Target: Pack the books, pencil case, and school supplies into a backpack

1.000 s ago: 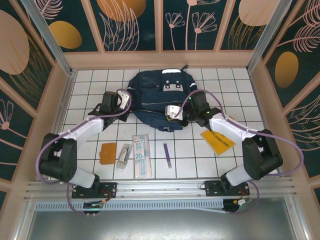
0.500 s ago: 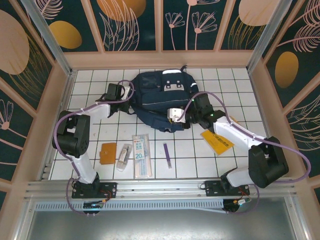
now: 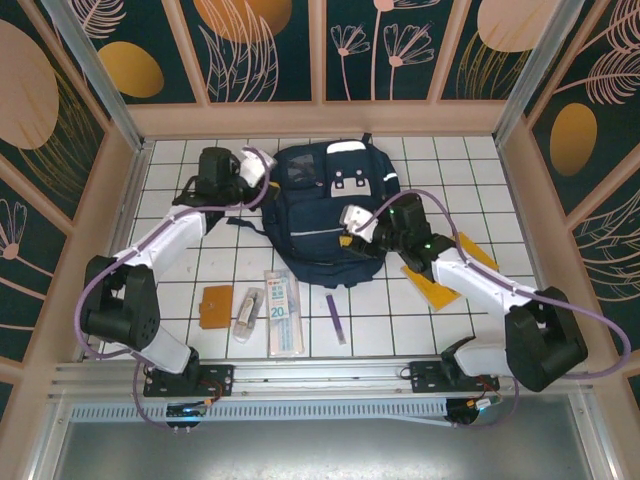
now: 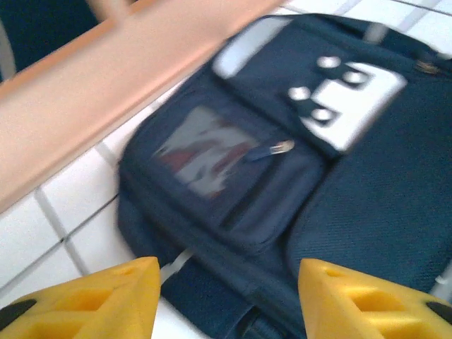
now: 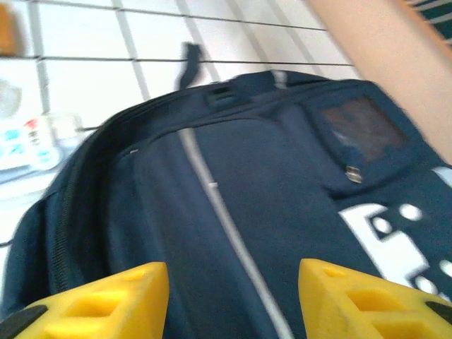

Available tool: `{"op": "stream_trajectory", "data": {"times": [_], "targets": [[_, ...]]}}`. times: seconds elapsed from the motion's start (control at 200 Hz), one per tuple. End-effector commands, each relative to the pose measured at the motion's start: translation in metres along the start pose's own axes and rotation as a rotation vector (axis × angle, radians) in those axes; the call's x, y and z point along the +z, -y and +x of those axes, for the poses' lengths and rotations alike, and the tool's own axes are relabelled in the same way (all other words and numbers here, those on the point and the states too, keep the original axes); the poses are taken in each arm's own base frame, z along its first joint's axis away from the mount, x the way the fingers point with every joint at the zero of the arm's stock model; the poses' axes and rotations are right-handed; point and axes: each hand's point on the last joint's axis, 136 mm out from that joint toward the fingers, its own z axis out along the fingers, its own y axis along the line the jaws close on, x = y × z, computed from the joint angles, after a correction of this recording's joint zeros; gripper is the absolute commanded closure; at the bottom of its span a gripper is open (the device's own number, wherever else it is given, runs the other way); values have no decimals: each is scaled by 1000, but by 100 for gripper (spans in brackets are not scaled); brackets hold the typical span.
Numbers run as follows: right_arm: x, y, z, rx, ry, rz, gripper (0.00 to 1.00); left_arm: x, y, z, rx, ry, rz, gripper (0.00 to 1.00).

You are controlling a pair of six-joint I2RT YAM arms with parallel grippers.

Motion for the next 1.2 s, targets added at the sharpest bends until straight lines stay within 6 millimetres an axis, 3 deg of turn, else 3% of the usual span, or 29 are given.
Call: {"op": "stream_trajectory", "data": {"times": [0.0, 0.06, 0.135, 0.19, 0.295, 0.36, 0.46, 0.711, 0.781, 0.821, 0.851, 0.966, 1.191], "targets": [[-32, 88, -9, 437, 70, 431, 43, 8, 76, 7, 302, -22, 235, 42], [-52, 124, 22, 678, -8, 637, 40, 17, 100, 10, 376, -26, 293, 41], [-79, 150, 76, 1011, -150, 828, 20, 30, 120, 11, 404, -31, 342, 41], [-93, 149, 116, 1249, -260, 888, 6, 40, 132, 15, 416, -49, 367, 40], [-94, 132, 165, 1573, -355, 808, 4, 53, 158, 34, 479, -113, 458, 32], [-84, 118, 173, 1682, -320, 692, 4, 57, 169, 43, 507, -140, 496, 28], [-78, 107, 176, 1731, -289, 637, 4, 67, 168, 50, 504, -167, 461, 26], [-76, 111, 175, 1711, -291, 622, 4, 86, 158, 60, 509, -205, 387, 26], [-78, 112, 175, 1708, -291, 636, 5, 91, 154, 59, 514, -202, 359, 31], [-80, 113, 176, 1715, -288, 645, 5, 92, 152, 57, 523, -199, 343, 40], [-81, 113, 177, 1724, -286, 652, 5, 93, 148, 54, 526, -194, 320, 52], [-90, 112, 184, 1759, -299, 699, 5, 88, 136, 26, 522, -129, 241, 100], [-125, 109, 206, 1783, -367, 916, 1, 70, 97, -66, 341, 25, 65, 100]]}}
